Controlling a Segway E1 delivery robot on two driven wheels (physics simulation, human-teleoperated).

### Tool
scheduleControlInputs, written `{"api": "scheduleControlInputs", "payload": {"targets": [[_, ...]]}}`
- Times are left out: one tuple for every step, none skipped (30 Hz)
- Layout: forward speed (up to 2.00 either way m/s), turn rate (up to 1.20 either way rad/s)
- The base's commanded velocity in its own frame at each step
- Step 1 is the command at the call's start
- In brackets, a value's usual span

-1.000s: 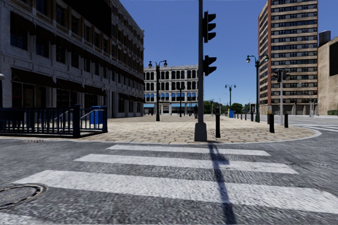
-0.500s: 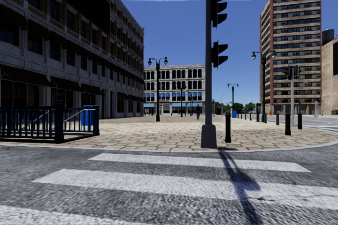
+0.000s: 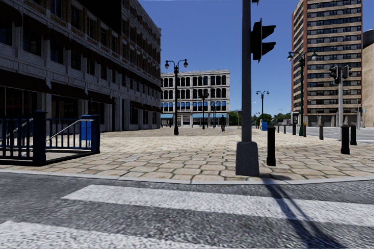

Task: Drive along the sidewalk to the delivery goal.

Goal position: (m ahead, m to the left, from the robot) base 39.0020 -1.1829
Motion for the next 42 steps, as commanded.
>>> {"api": "scheduleControlInputs", "payload": {"targets": [[1.86, 0.00], [1.86, 0.23], [1.86, 0.23], [1.86, 0.25], [1.86, 0.25], [1.86, 0.25], [1.86, 0.25], [1.86, 0.25], [1.86, 0.19], [1.86, 0.17], [1.86, 0.17], [1.86, 0.17], [1.86, 0.17], [1.86, 0.17], [1.86, 0.17], [1.86, 0.17], [1.86, 0.17], [1.86, 0.17], [1.86, 0.17], [1.86, 0.17], [1.86, 0.17], [1.86, 0.17], [1.86, 0.17], [1.86, 0.17], [1.86, 0.17], [1.86, 0.17], [1.86, 0.17], [1.86, 0.17], [1.86, 0.17], [1.86, 0.17], [1.86, 0.17], [1.86, 0.17], [1.86, 0.17], [1.86, 0.17], [1.86, 0.17], [1.86, 0.17], [1.86, 0.15], [1.86, 0.09], [1.86, 0.05], [1.86, 0.05], [1.86, 0.02], [1.86, 0.01]]}}
